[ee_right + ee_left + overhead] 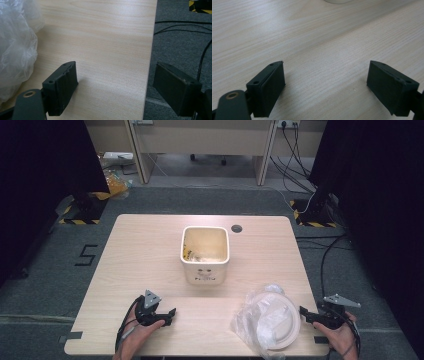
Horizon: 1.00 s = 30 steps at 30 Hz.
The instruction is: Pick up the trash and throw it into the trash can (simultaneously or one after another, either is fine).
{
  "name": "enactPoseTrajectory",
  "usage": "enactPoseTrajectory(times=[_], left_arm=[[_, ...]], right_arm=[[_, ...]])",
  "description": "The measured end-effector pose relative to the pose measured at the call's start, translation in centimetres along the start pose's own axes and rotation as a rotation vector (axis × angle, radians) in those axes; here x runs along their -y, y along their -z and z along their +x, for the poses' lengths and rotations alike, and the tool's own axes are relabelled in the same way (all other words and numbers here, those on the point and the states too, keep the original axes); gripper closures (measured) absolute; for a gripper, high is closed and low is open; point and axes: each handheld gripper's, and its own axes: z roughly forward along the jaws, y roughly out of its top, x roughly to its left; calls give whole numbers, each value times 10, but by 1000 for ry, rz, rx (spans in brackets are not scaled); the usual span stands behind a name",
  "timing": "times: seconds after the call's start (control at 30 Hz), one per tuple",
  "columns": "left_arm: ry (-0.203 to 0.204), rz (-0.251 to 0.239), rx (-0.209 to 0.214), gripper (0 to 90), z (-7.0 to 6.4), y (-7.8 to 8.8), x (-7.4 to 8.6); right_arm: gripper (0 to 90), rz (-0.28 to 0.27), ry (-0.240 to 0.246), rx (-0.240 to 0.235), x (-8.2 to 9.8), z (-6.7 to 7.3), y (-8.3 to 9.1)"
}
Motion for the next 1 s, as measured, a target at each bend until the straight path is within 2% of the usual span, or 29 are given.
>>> enactPoseTrajectory(times=[0.17, 0.33, 0.47, 0.57, 0.63, 0.67, 0.7, 0.77, 0.8, 0.87, 0.9, 0.93, 1.0], left_arm=[[0, 0, 0, 139, 0, 0, 0], [1, -1, 0, 139, 0, 0, 0], [0, -5, 0, 154, -1, 1, 0], [14, -18, 46, 169, -5, 4, -2], [19, -51, 73, 169, -12, 8, -7], [18, -75, 103, 170, -18, 10, -11], [18, -75, 103, 178, -18, 10, -11], [4, -110, 175, 194, -34, 15, -21], [-13, -134, 220, 204, -48, 17, -29], [-39, -153, 252, 232, -62, 17, -35], [-39, -153, 252, 240, -62, 17, -35], [-64, -159, 287, 248, -74, 15, -39], [-74, -155, 303, 264, -78, 14, -41]], right_arm=[[205, 7, -8, 1, 0, 2, 1], [216, 13, 19, 15, -2, 6, 1], [215, 16, 13, 14, -2, 7, 1], [216, 16, 1, 9, -2, 7, 1], [217, 16, -1, 6, -2, 6, 0], [216, 18, -4, 4, -2, 5, 0], [216, 19, -8, 3, -2, 6, 0], [216, 19, -8, 3, -2, 6, 0], [216, 20, -9, 2, -2, 5, 0], [216, 19, -9, 4, -3, 6, 0], [217, 17, -3, 9, -2, 6, 0], [216, 17, -2, 9, -2, 6, 0], [217, 17, -3, 9, -2, 6, 0]])
